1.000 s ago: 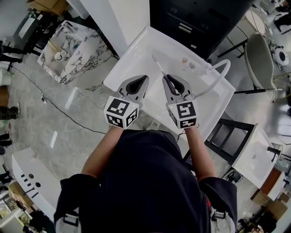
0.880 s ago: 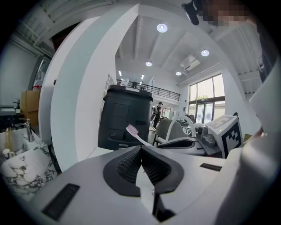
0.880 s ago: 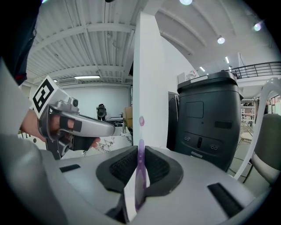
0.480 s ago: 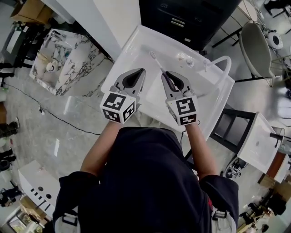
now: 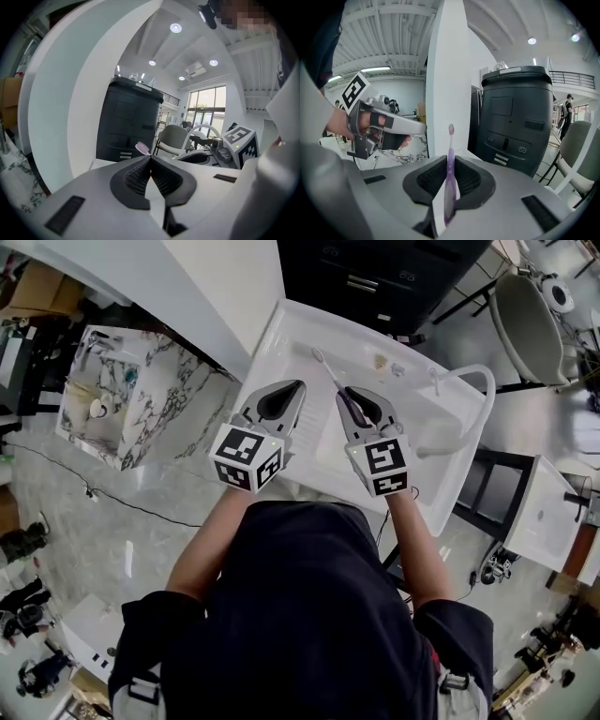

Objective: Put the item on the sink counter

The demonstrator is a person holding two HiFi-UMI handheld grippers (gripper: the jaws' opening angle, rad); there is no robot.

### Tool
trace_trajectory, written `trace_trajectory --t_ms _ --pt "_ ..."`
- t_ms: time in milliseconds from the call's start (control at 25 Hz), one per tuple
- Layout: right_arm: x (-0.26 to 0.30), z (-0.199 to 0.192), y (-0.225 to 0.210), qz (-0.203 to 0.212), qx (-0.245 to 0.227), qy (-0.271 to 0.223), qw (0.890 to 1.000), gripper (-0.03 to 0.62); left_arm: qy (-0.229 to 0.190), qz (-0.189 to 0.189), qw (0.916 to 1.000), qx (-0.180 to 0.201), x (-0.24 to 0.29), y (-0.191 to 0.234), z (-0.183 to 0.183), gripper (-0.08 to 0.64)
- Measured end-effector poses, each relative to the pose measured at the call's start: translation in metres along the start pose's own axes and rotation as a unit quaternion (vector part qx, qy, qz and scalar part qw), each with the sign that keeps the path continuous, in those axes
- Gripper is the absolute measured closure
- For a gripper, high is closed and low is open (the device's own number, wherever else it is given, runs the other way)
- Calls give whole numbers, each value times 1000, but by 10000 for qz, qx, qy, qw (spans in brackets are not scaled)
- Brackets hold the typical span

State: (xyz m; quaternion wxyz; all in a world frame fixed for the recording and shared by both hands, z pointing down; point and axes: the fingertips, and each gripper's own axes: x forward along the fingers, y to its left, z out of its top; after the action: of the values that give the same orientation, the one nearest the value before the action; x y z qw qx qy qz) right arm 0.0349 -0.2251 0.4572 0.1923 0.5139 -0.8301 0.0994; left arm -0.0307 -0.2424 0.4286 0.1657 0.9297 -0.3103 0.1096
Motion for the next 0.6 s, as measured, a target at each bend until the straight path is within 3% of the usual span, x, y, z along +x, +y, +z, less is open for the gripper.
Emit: trace_trajectory --t_ms 600 --pt "74 -27 -30 25 -47 904 9959 525 390 -539 9976 -200 51 47 -13 549"
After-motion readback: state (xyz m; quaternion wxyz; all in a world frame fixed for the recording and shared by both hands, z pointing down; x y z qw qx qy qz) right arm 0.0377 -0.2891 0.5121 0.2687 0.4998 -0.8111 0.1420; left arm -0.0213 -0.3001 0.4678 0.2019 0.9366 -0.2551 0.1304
